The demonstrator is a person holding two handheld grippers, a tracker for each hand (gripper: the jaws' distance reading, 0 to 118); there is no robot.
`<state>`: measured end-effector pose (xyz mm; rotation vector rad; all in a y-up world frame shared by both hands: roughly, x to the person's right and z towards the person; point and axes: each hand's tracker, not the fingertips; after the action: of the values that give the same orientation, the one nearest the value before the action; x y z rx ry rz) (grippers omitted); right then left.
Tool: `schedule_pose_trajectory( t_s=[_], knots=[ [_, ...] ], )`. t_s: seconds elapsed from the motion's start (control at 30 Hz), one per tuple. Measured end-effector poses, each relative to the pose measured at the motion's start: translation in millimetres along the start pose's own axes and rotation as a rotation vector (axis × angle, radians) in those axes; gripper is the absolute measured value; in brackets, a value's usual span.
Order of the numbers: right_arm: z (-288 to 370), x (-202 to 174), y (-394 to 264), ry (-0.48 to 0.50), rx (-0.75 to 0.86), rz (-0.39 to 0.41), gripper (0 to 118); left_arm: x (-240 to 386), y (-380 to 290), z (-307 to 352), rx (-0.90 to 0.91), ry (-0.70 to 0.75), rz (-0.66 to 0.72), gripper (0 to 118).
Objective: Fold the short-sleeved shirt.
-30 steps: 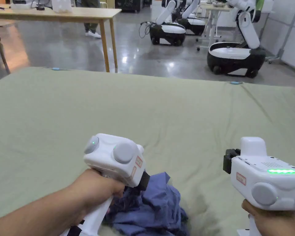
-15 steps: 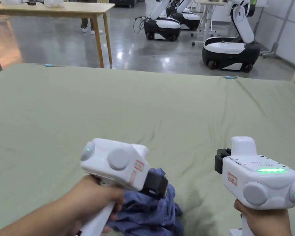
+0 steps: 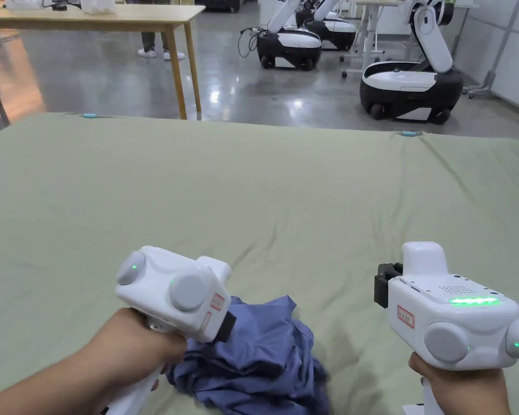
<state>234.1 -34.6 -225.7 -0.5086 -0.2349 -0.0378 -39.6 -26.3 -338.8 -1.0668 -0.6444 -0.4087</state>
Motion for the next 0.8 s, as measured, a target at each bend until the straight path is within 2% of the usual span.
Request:
schedule_pose_trajectory(
  t_s=[0.1, 0.17, 0.27, 0.43, 0.53, 0.6, 0.7, 0.8],
  knots=[
    [1, 6, 2, -0.009, -0.002, -0.024, 1, 21, 6, -17, -0.074, 0.015, -0.064, 10],
    [3, 9, 1, -0.012, 0.003, -0.031, 1, 34, 10, -23, -0.047, 0.045, -0.1, 10],
    [4, 11, -2, -0.016, 0.001, -0.023, 1, 47, 18, -29, -0.034, -0.048, -0.064, 10],
    [3, 13, -7, -0.021, -0.013, -0.045, 1, 69, 20, -44, -0.025, -0.055, -0.071, 8],
    [3, 11, -7, -0.014, -0.015, -0.027, 1, 63, 16, -38, 0.007, -0.087, -0.055, 6],
    [5, 10, -5, 0.002, -0.012, -0.028, 1, 45, 15, -24, 0.039, -0.127, 0.006, 6],
    [14, 8, 6, 0.16, 0.019, -0.052, 1, 4, -4, 29, 0.205, -0.183, 0.104, 6],
    [13, 3, 21, 0.625, -0.083, -0.199, 1, -48, -27, 65, 0.312, -0.209, 0.198, 6]
  ],
)
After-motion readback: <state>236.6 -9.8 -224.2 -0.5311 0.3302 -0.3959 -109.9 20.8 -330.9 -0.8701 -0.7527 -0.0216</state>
